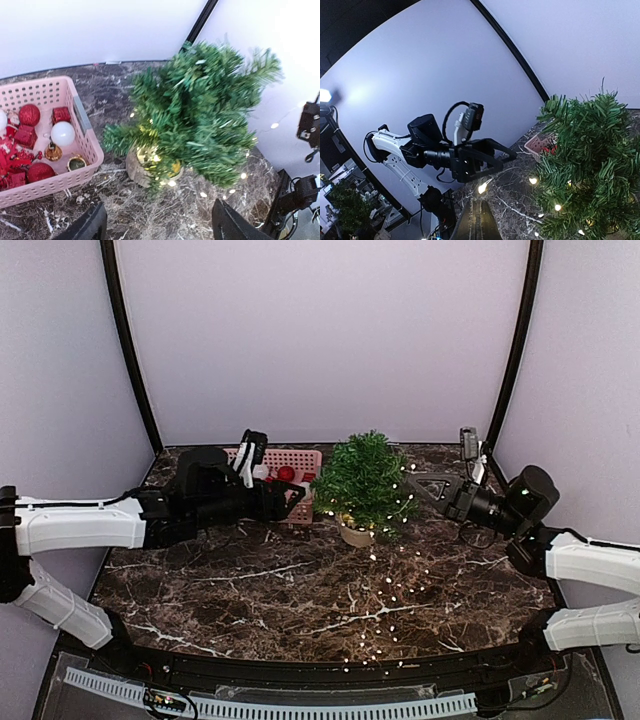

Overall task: Decorate the small christmas tree
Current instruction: Wrap the side of the string light in the gap of the branches, then pass from the right arm to the left

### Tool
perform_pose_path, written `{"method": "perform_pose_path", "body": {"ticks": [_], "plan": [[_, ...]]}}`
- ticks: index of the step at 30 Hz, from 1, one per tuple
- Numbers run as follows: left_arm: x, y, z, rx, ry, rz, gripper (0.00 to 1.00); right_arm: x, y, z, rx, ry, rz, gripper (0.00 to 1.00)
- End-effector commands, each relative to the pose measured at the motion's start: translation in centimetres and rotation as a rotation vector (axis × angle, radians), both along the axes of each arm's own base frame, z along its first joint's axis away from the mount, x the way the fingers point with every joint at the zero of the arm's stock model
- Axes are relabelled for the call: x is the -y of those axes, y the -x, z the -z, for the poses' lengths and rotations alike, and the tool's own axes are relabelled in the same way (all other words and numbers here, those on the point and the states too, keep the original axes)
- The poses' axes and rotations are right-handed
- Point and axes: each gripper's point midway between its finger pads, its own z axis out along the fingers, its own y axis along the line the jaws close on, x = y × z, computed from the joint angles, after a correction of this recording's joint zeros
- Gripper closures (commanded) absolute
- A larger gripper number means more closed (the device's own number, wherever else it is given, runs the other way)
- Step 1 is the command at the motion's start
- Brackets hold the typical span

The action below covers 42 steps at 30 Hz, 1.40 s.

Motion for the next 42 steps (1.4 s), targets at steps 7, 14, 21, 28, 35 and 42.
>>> {"method": "perform_pose_path", "body": {"ticks": [7,14,21,28,35,42], "plan": [[5.8,10.8,-5.3,-0.028,0.187,0.381,0.15,-2.0,3.0,-1.3,0.034,0.049,-0.152,1.00],[10.4,14.8,-6.0,-0.097,0.272,0.635,0.09,-2.8,3.8,-1.3,0.042,0.081,-0.191,1.00],[11.1,16.1,-7.1,-0.112,0.343,0.707,0.08,-4.1,3.6,-0.6,0.037,0.129,-0.232,1.00],[11.5,15.6,-6.7,-0.136,0.373,0.680,0.22,-4.9,3.6,-0.2,0.031,0.143,-0.258,1.00],[12.1,14.8,-5.1,-0.171,0.329,0.643,0.47,-5.2,3.8,-0.3,0.037,0.150,-0.275,1.00],[12.1,14.4,-3.8,-0.194,0.284,0.616,0.60,-5.3,3.9,-0.4,0.044,0.158,-0.281,1.00]]}}
